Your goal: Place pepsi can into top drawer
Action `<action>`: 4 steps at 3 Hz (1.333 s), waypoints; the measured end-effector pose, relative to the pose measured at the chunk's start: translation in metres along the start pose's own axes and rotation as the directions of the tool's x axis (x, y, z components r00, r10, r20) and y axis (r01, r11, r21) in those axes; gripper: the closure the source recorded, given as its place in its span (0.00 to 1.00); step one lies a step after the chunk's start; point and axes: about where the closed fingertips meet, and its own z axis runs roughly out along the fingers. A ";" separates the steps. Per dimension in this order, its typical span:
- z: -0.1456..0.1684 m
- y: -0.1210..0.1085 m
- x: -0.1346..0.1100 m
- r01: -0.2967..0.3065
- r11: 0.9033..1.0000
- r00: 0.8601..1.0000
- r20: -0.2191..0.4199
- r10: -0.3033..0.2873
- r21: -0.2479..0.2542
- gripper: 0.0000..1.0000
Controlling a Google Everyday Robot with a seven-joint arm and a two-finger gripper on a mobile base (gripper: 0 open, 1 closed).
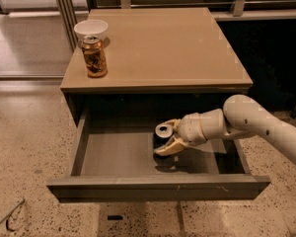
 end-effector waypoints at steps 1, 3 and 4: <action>0.008 0.000 0.012 -0.018 1.000 1.000 0.002 0.018 -0.006 1.00; 0.014 0.000 0.023 -0.036 0.999 0.999 0.001 0.036 -0.009 0.82; 0.014 0.000 0.023 -0.036 0.999 0.999 0.001 0.036 -0.009 0.58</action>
Offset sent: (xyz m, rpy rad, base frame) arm 0.0072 -0.0056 -0.0436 0.0038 0.0556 -0.0293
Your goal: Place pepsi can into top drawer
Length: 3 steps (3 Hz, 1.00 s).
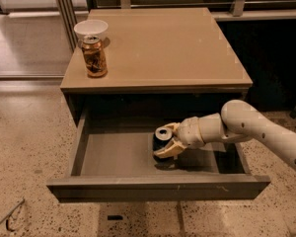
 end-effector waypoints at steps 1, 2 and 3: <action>0.000 0.000 0.000 0.000 1.000 1.000 0.000 0.000 0.000 0.35; 0.000 0.000 0.000 0.000 1.000 1.000 0.000 0.000 0.000 0.11; 0.000 0.000 0.000 0.000 1.000 1.000 0.000 0.000 0.000 0.00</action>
Offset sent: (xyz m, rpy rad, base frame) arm 0.0000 0.0000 0.0000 0.0000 0.0000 0.0001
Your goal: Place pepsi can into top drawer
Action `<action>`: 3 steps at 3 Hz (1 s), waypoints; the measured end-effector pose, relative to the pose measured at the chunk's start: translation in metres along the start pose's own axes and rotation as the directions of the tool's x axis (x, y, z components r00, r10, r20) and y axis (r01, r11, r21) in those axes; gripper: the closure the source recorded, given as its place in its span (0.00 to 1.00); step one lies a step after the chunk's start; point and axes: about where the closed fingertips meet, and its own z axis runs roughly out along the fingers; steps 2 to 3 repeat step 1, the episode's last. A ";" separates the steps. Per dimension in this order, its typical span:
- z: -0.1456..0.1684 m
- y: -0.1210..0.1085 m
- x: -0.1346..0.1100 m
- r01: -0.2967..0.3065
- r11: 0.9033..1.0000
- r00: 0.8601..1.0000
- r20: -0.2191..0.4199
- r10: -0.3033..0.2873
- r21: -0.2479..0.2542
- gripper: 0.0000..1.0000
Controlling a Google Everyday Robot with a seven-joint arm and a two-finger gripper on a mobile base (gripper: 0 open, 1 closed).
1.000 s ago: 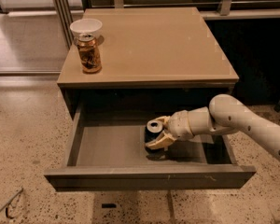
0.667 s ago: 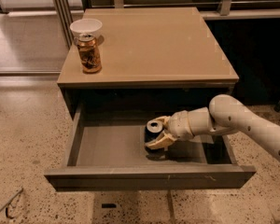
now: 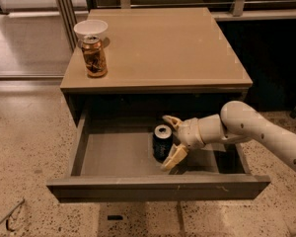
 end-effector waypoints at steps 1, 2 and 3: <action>0.000 0.000 0.000 0.000 1.000 1.000 0.000 0.000 0.000 0.00; 0.000 0.000 0.000 0.000 1.000 1.000 0.000 0.000 0.000 0.00; 0.000 0.000 0.000 0.000 1.000 1.000 0.000 0.000 0.000 0.00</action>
Offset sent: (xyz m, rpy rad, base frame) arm 0.0000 0.0000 0.0000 0.0000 0.0000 0.0000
